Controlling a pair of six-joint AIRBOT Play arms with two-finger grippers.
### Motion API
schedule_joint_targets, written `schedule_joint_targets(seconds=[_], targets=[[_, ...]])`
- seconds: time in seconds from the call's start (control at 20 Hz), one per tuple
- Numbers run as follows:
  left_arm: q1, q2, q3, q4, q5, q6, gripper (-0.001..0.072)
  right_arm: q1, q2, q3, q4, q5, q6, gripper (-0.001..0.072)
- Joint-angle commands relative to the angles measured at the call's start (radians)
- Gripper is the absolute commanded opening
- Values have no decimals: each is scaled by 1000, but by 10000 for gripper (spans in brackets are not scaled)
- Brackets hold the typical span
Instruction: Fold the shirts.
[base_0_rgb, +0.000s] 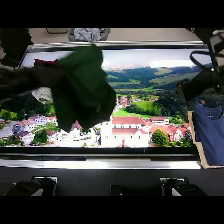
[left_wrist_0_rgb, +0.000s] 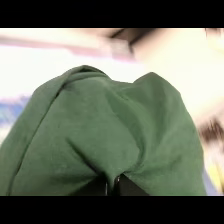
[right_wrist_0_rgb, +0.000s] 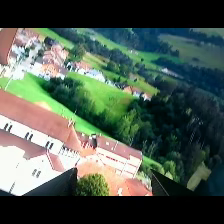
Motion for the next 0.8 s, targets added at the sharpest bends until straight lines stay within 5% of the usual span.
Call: schedule_joint_targets(seconds=[0.0, 0.3, 0.35, 0.4, 0.45, 0.75], targets=[[-146, -125, -135, -6, -15, 5, 26, 1, 18, -6, -11, 196, 1, 549], [-278, -450, -208, -22, -68, 5, 28, 1, -20, -141, -11, 107, 0, 550], [-277, -468, -198, -29, -76, 5, 137, 1, -40, -163, -11, 83, 0, 551], [-264, -468, -182, -28, -93, 3, 533, 1, -63, -179, -11, 64, -5, 557], [-233, -462, -148, -24, -140, 6, 720, 1, -93, -188, -10, 53, -24, 561], [115, -345, -35, 268, -413, 26, 720, 1, -228, -258, 118, 34, -106, 569]])
